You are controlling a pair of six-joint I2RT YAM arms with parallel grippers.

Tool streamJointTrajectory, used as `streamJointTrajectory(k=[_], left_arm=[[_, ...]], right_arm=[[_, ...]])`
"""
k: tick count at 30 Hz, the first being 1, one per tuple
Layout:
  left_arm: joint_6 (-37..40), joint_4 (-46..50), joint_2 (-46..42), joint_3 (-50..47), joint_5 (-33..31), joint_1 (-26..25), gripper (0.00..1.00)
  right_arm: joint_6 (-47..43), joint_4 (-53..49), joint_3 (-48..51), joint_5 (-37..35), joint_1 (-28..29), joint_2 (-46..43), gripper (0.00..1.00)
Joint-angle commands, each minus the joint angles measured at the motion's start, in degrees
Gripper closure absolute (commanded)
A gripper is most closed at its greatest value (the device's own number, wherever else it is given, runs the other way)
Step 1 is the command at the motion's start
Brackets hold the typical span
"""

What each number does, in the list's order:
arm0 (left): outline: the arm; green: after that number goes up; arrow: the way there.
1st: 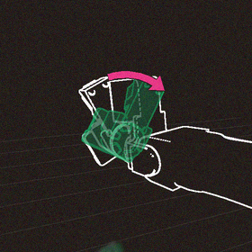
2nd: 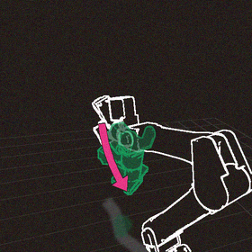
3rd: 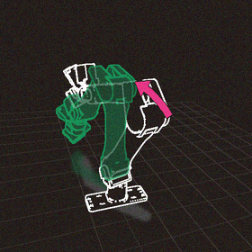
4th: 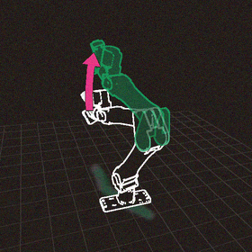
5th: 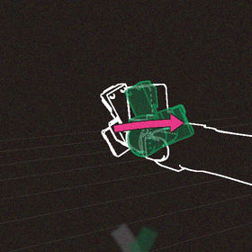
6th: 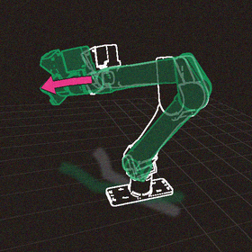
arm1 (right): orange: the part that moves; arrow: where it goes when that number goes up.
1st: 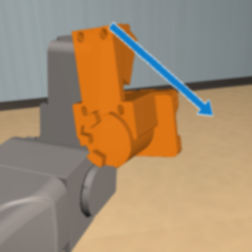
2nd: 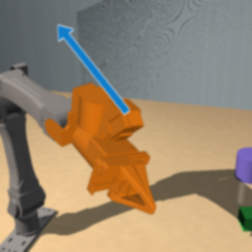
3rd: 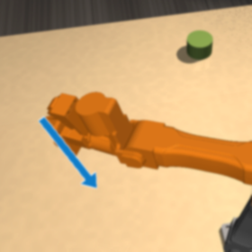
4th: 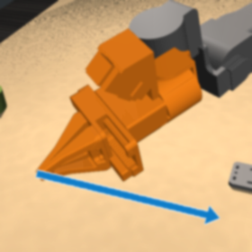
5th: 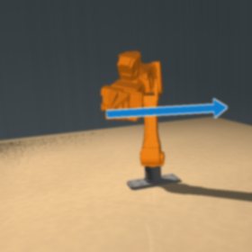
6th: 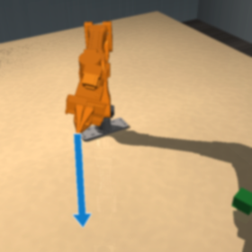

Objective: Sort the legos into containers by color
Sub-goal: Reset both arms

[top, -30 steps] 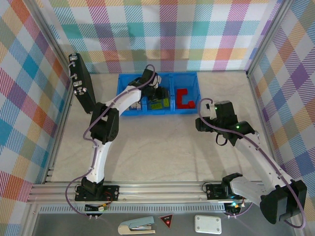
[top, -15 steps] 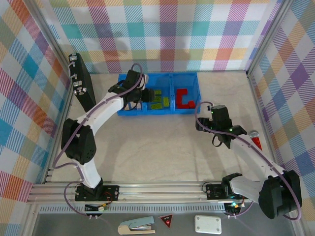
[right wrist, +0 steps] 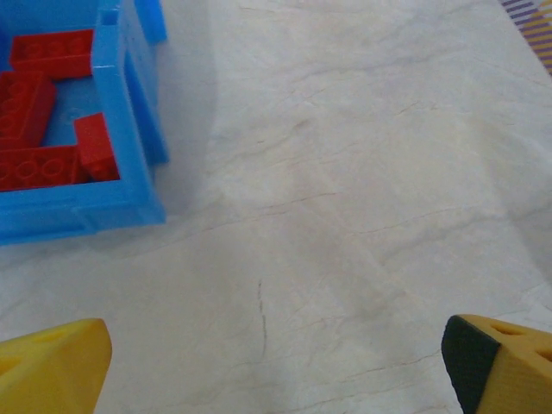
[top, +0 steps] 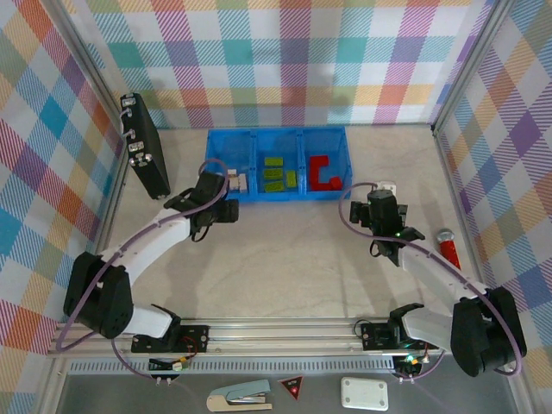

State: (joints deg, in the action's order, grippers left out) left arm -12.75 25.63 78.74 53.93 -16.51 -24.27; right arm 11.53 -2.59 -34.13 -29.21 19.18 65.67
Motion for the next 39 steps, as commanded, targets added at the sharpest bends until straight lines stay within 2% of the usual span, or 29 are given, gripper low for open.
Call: streamJointTrajectory(k=[1, 9, 13, 16, 21, 23, 28, 31, 36, 38, 39], left_arm=[[-1.38, -3.79, -4.12, -4.92, -7.43, 2.38, 0.01], [-1.45, -7.77, -6.92, -12.63, -12.61, 12.32, 0.00], [0.59, -16.23, -4.53, -14.97, -15.88, 15.71, 0.00], [5.00, -26.21, -2.64, -17.68, -12.98, 16.83, 0.00], [10.24, -50.26, 0.36, -25.26, -4.89, 17.32, 0.00], [11.39, -58.37, 2.56, -27.06, -3.00, 17.61, 0.00], [12.57, -66.63, 6.79, -28.15, 2.31, 19.07, 0.00], [12.52, -76.42, 11.20, -31.32, 4.33, 19.65, 0.00], [13.21, -76.57, 11.63, -31.32, 9.57, 20.75, 0.00], [14.06, -74.44, 11.70, -30.21, 11.06, 20.69, 0.00], [14.10, -74.64, 11.79, -30.20, 11.04, 20.66, 0.00]], right_arm=[[-2.57, 5.68, 0.44, -3.18, -0.30, 1.75, 0.01], [-8.39, 16.31, 1.99, -4.67, -3.16, 7.90, 0.01], [-9.32, 21.28, 2.13, -3.78, -6.16, 12.83, 0.01], [-10.27, 29.33, 4.02, -1.30, -7.59, 15.67, 0.01], [-13.62, 41.27, 6.64, 5.44, -9.04, 18.35, 0.01], [-13.55, 42.31, 6.67, 9.02, -10.23, 19.73, 0.01], [-13.38, 42.63, 7.21, 17.19, -12.85, 19.76, 0.01], [-12.79, 44.27, 8.28, 22.13, -14.54, 19.66, 0.01], [-11.56, 47.67, 9.97, 27.50, -17.21, 20.69, 0.01], [-11.67, 53.29, 11.67, 27.91, -17.42, 22.90, 0.01], [-11.75, 50.85, 11.16, 27.89, -17.42, 22.09, 0.01]])
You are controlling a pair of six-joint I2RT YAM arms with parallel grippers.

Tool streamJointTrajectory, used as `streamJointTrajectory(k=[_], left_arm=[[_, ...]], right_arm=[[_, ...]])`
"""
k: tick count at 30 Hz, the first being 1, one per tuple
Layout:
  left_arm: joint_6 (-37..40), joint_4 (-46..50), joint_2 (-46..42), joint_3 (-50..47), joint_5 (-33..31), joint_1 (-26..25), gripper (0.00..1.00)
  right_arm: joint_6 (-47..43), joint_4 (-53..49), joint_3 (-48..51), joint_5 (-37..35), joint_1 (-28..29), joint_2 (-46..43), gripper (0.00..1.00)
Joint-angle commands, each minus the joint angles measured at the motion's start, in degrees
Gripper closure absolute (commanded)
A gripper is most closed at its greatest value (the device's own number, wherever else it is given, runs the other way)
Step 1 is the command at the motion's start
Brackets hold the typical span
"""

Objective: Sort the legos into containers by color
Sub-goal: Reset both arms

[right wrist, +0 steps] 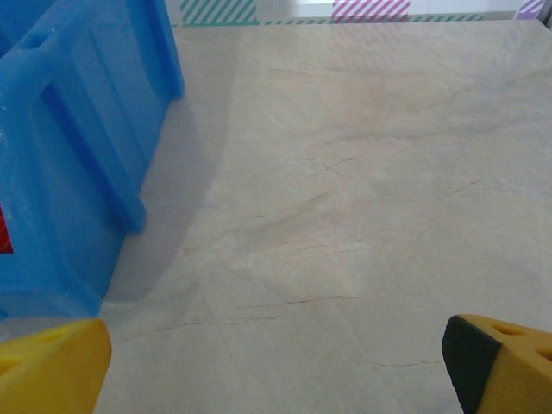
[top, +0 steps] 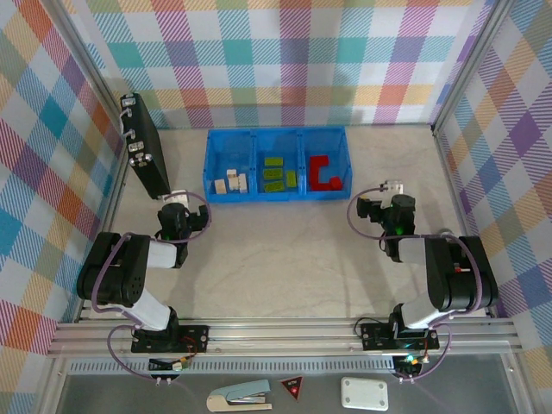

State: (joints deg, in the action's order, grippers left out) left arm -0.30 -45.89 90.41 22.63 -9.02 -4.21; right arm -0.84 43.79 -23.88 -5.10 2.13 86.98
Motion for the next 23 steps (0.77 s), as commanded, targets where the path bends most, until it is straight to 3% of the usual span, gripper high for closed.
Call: streamJointTrajectory(k=[1, 23], left_arm=[[1.64, -2.99, 0.12, 1.10, 3.44, 0.60, 0.00], [1.84, -3.00, 0.03, 1.10, 3.06, 0.34, 0.00]], right_arm=[[0.75, 4.48, 0.67, 3.75, -0.38, 0.96, 0.01], [1.56, 4.33, 0.67, 3.10, -0.90, 0.91, 0.01]])
